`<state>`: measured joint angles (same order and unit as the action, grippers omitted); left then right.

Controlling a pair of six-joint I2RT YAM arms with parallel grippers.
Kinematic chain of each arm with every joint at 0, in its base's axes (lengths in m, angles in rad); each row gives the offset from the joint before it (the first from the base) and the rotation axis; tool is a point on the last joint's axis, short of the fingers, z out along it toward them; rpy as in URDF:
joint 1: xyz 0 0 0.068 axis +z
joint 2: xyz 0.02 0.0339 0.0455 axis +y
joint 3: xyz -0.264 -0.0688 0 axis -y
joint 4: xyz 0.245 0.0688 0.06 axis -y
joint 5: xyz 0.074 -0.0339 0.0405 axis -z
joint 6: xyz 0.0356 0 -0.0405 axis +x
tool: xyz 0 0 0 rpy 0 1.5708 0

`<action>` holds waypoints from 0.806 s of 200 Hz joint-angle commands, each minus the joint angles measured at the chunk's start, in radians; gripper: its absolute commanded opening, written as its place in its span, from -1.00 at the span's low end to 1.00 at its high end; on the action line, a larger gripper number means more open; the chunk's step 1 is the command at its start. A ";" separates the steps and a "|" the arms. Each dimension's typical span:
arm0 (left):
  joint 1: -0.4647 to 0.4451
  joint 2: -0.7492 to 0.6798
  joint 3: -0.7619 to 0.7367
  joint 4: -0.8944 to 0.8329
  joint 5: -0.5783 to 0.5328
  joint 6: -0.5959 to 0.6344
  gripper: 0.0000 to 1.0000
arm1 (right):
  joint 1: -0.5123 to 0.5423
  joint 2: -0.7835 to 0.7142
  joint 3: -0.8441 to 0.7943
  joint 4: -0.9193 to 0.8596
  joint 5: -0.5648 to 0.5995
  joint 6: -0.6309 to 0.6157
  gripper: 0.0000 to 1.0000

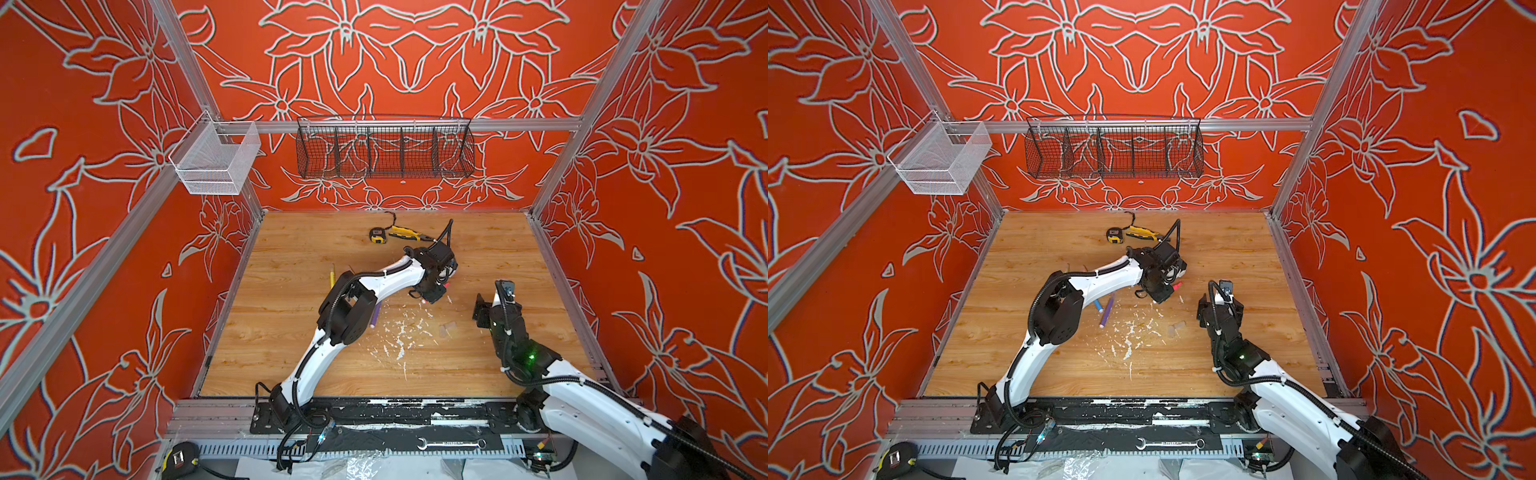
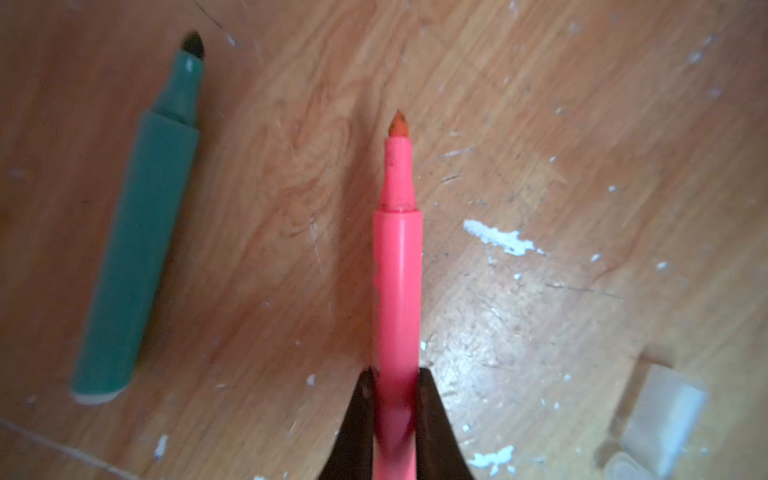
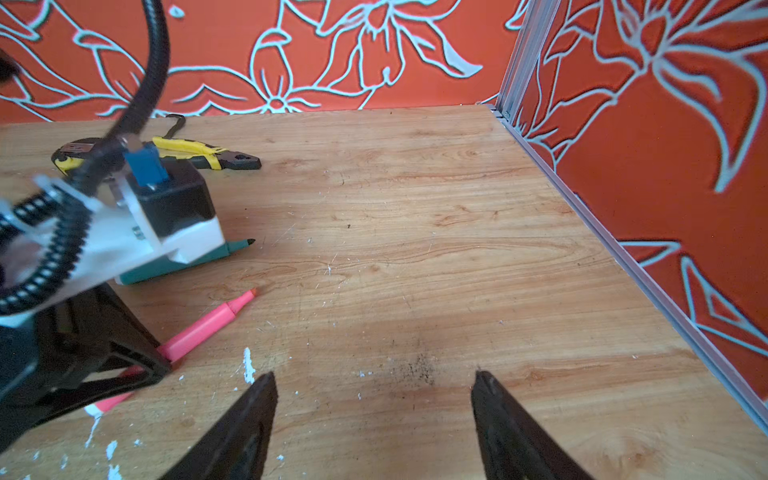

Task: Insert the pens into the pen caps
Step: 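Lift the pink marker upright with the left gripper while the right gripper approaches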

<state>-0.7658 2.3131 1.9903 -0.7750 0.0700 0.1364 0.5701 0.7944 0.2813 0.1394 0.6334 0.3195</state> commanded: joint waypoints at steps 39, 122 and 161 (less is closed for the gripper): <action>0.031 -0.389 -0.148 0.252 0.093 -0.033 -1.00 | -0.006 0.068 0.063 -0.020 0.082 0.037 0.51; 0.033 -0.702 -0.441 0.396 0.066 -0.078 -1.00 | 0.023 0.050 0.454 -0.104 -0.212 0.145 0.35; 0.034 -0.885 -0.635 0.550 0.011 -0.100 -1.00 | 0.040 0.190 0.773 -0.080 -0.319 0.146 0.35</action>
<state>-0.7330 1.5501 1.4170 -0.3698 0.1188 0.0574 0.6029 0.9276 0.9310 0.0242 0.4355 0.4423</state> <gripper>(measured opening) 0.124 0.676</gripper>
